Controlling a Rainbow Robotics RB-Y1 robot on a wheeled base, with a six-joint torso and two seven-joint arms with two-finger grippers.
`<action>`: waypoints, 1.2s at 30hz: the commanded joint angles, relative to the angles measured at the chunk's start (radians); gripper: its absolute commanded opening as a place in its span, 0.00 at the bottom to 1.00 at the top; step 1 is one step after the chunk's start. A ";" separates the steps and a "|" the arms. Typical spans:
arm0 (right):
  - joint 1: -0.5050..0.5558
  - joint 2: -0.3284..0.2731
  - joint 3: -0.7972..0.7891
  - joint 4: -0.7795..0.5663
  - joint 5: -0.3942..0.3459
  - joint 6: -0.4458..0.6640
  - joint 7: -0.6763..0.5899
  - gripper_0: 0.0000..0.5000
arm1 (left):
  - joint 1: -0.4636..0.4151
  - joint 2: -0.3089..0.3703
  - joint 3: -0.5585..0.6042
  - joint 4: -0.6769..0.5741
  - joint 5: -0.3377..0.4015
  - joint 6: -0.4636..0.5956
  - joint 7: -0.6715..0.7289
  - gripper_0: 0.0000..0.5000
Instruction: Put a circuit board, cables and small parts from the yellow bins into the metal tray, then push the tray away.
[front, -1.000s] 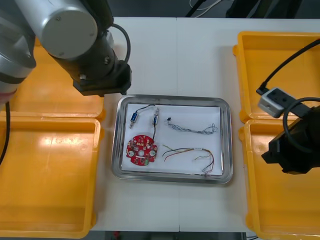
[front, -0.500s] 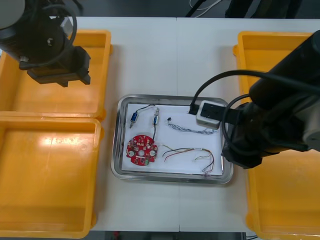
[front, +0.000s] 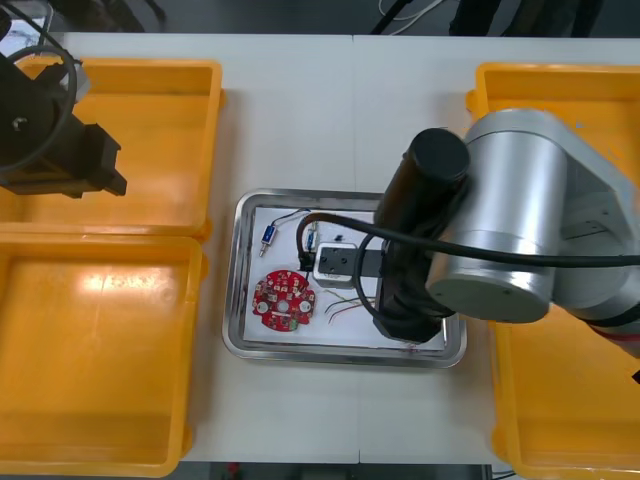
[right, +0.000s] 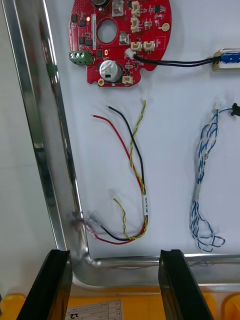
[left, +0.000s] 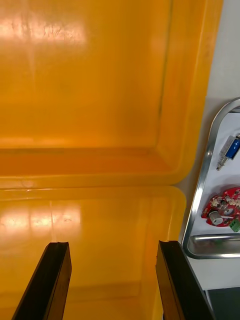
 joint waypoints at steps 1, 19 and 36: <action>-0.038 0.052 0.072 0.024 0.039 -0.001 0.006 1.00 | 0.087 0.044 0.076 -0.077 -0.028 0.007 -0.041 1.00; -0.038 0.106 0.285 0.125 0.151 -0.161 0.016 1.00 | 0.343 -0.022 0.249 -0.201 -0.100 0.007 -0.211 1.00; 0.024 0.199 0.368 0.194 0.296 -0.161 -0.009 1.00 | 0.399 -0.082 0.292 -0.215 -0.148 0.007 -0.272 1.00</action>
